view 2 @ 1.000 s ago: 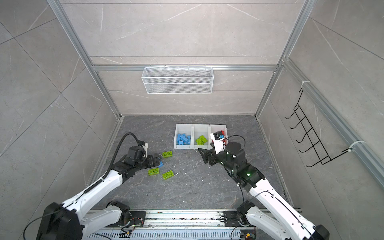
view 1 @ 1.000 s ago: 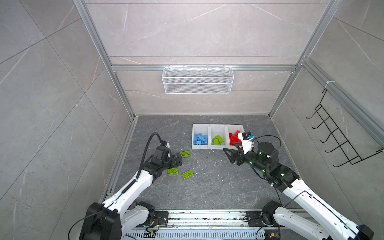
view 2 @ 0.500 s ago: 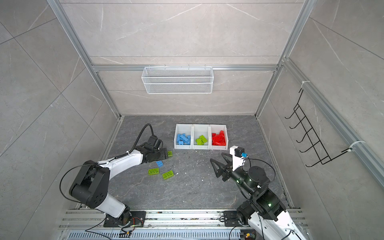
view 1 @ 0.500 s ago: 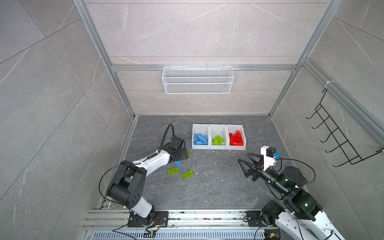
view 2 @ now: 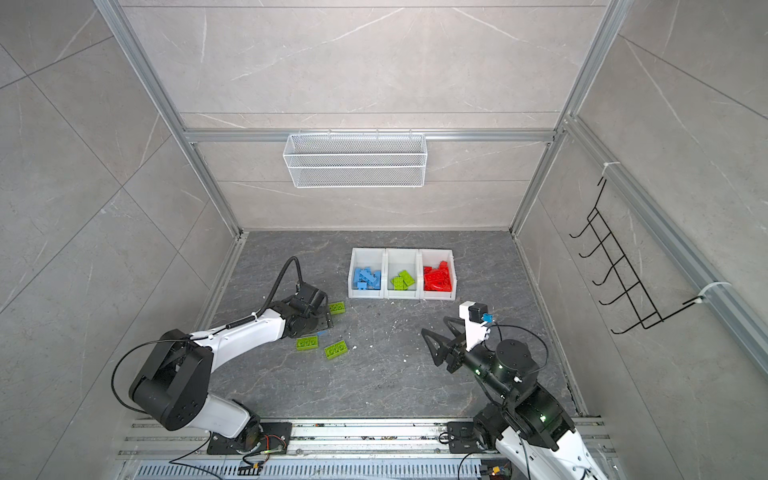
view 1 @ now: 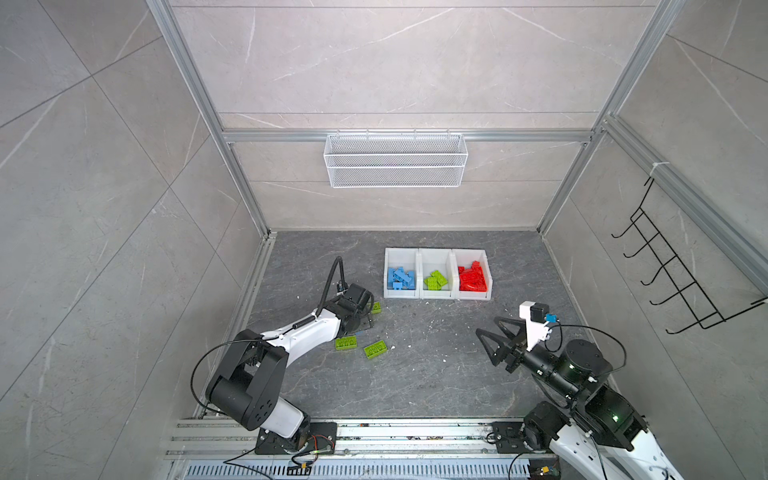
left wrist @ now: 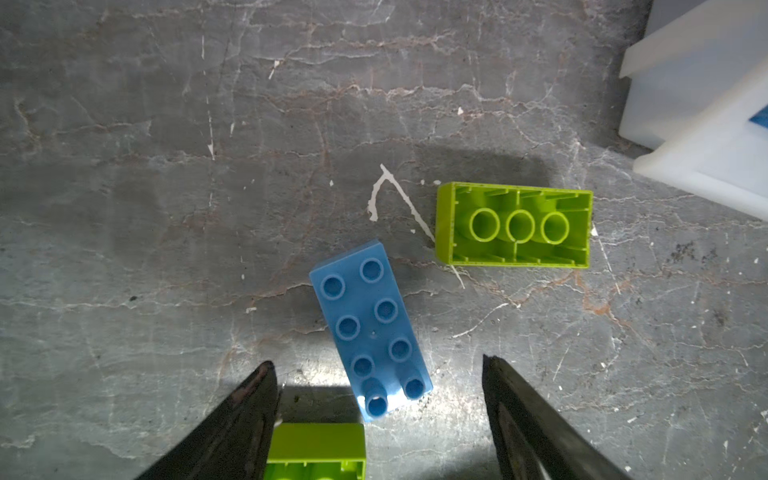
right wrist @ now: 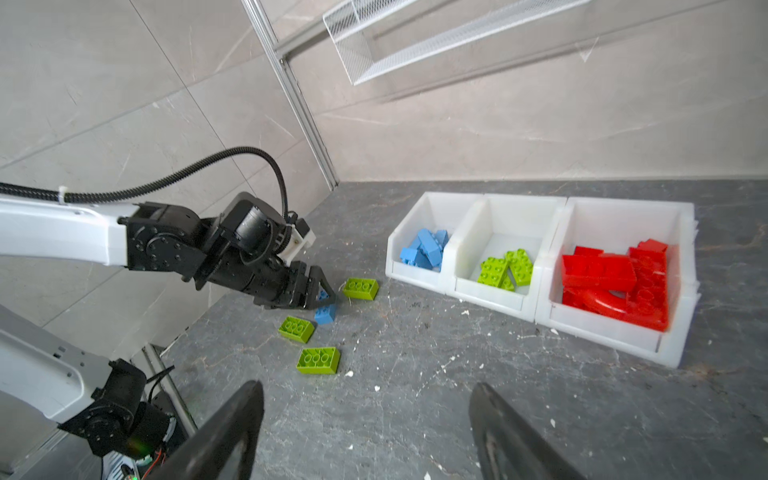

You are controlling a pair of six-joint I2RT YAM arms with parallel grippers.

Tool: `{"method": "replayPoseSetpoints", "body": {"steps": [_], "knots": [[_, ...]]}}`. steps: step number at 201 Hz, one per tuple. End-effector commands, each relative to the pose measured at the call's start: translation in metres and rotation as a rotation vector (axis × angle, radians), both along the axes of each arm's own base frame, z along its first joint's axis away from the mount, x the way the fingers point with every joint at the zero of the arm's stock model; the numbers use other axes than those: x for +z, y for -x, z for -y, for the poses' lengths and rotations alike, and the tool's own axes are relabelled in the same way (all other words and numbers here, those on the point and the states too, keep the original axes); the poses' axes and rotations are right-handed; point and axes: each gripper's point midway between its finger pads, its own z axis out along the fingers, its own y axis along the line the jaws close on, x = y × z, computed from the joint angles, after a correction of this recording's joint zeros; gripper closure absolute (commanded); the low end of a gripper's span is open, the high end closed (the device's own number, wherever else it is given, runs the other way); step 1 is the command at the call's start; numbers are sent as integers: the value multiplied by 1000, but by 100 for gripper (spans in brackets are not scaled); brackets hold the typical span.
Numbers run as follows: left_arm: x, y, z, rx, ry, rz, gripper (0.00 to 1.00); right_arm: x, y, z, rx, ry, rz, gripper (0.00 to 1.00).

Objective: Sort the legos into containers by color
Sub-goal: 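Lower the left gripper onto the last blue brick and close on it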

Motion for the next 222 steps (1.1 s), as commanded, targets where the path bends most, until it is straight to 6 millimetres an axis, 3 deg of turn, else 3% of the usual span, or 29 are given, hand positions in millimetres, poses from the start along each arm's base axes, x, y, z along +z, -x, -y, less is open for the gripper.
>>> {"method": "replayPoseSetpoints", "body": {"steps": [1,21,81,141,222], "knots": [[4,-13,6,28,24,35,20,-4,-3,-9,29,-7,-47,21],[0,-18,11,9,20,32,18,-6,1,-17,80,5,-66,21],[-15,-26,13,-18,-35,-5,22,-4,4,-9,56,-5,-20,18],[-24,-25,14,-24,-53,-42,38,-7,2,-2,19,-1,-3,15],[-11,-24,12,-41,-46,0,65,-13,-1,3,-21,27,-31,12]]}}
